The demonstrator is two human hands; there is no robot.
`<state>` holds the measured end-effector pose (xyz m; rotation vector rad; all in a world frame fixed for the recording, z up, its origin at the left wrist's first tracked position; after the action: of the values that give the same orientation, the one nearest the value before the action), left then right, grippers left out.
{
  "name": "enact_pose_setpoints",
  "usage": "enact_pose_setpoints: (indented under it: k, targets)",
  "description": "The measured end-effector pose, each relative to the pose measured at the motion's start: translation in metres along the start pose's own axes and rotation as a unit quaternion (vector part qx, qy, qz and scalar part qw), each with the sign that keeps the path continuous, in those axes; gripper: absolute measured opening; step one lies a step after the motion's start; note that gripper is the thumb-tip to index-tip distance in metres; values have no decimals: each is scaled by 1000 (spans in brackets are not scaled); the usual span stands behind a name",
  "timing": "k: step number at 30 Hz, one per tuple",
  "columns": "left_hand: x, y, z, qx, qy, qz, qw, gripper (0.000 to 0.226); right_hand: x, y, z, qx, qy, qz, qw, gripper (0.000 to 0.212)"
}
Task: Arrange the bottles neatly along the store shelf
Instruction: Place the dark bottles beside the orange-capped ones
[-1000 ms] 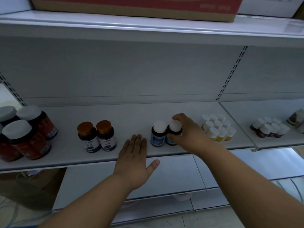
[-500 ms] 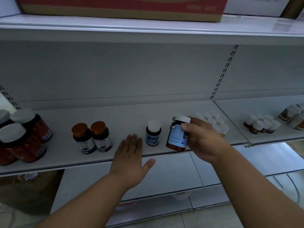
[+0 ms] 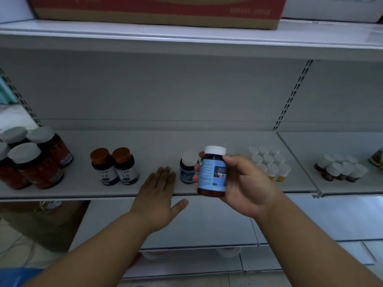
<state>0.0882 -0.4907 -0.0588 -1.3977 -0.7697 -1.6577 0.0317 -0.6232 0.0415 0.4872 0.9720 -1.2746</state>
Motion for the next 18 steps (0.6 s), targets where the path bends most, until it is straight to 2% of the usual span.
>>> enact_pose_setpoints:
  k: [4,7,11,14,15,18]
  targets:
    - [1,0,1,-1,2,4,1000,127,-2,-11,0,19,-49,-25,998,46]
    - [2,1,2,-4,4,0,1000,126,1,-12,-8,2,-27,-53,998,47]
    - [0,0,4,-7,-4,2,1000,120,5,-12,-12,-13,53,-33,998,45]
    - [-2,0,3,-7,-1,1,1000,122,0,-15,-12,-5,31,-3,999,43]
    - [-2,-1,3,-6,-4,2,1000,123,2,-15,-11,5,26,-14,1000,45]
    - [0,0,3,-3,-7,-2,1000,125,-2,-16,-12,9,15,-11,1000,77]
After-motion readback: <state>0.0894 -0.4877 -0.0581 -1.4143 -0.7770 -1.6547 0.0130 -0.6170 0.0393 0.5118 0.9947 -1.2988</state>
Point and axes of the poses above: each hand's wrist, its own y-axis towards the middle knuckle, its own x-axis out of the back of the hand, z = x × y, the point moved 10 cm from there along y, towards the middle knuckle, and after that the axes turned 15 degrees about y, right-handed, at the moved point
